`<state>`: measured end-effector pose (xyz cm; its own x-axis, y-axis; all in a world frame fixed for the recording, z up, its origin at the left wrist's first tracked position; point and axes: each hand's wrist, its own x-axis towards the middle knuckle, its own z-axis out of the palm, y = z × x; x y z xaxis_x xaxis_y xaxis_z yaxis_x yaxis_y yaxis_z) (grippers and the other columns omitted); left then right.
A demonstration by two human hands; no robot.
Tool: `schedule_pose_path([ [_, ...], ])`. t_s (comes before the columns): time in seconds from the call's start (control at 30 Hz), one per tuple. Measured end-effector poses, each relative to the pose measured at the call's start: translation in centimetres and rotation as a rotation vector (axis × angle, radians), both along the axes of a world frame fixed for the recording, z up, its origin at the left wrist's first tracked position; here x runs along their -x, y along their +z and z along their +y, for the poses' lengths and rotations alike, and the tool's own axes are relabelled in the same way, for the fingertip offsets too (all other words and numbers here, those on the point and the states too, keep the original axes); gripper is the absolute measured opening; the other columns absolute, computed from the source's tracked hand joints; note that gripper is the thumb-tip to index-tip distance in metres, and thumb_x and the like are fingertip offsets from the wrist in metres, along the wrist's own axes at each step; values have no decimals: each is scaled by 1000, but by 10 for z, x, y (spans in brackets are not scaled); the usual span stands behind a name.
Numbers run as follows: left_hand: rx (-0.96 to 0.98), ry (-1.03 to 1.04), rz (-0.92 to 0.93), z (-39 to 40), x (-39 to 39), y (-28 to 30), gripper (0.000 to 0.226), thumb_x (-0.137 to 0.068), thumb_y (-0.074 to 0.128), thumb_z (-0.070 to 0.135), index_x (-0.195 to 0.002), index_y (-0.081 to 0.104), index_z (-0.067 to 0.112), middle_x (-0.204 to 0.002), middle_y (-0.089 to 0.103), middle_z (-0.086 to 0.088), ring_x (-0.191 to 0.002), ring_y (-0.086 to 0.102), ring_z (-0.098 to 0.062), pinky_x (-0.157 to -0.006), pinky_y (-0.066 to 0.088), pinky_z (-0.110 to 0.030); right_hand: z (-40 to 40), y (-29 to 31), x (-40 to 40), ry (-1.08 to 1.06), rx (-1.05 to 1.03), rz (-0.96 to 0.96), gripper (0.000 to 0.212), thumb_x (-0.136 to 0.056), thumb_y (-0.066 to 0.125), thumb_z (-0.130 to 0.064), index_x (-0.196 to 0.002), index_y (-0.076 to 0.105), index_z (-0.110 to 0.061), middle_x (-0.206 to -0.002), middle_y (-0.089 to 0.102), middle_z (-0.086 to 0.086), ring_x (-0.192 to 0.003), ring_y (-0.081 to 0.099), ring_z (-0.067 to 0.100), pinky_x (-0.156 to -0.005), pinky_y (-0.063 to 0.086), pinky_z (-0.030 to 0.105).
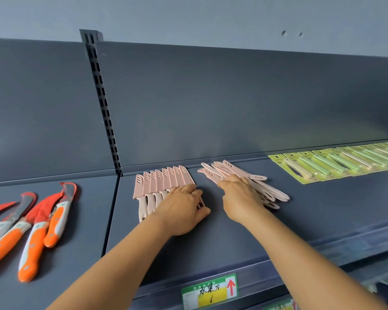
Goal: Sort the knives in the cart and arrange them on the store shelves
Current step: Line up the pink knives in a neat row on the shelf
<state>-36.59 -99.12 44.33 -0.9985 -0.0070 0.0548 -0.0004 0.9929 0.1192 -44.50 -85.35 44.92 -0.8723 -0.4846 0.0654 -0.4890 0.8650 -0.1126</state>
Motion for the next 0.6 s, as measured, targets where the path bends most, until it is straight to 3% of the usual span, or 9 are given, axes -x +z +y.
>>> schedule_pose_path([
  [0.2, 1, -2, 10, -1, -1, -1, 58, -97, 39, 49, -144, 35, 16, -153, 29, -3, -139, 28, -22, -113, 14, -28, -5, 8, -1, -58, -6, -5, 43, -88, 50, 0, -128, 50, -16, -129, 42, 7, -118, 43, 29, -87, 43, 36],
  [0.3, -4, -2, 16, -2, -1, -2, 58, -97, 39, 49, -144, 35, 17, -153, 29, -3, -139, 28, -22, -113, 14, -28, -8, 10, 2, -64, 6, 38, 46, -87, 51, -1, -131, 47, -15, -129, 46, 9, -117, 48, 29, -88, 44, 36],
  [0.4, -15, 2, 15, -2, -2, -3, 58, -96, 40, 49, -144, 35, 17, -153, 29, -2, -139, 27, -21, -113, 14, -28, -13, 10, 8, -63, 220, 40, 54, -88, 51, -3, -138, 43, -20, -134, 50, 5, -118, 51, 27, -92, 45, 35],
  [0.53, -20, 3, 44, -2, -2, -4, 55, -96, 41, 48, -140, 40, 15, -148, 35, -2, -135, 31, -22, -111, 17, -27, -32, 9, 9, -68, 478, -115, 32, -82, 45, 2, -103, 64, -14, -101, 66, 7, -91, 56, 30, -73, 48, 32],
  [0.6, -33, 9, 52, -2, -1, -4, 56, -96, 41, 48, -141, 39, 14, -148, 35, -2, -135, 31, -21, -111, 17, -28, -42, 9, 9, -81, 511, -176, 28, -80, 46, 4, -96, 67, -6, -99, 68, 14, -88, 57, 33, -76, 50, 36],
])
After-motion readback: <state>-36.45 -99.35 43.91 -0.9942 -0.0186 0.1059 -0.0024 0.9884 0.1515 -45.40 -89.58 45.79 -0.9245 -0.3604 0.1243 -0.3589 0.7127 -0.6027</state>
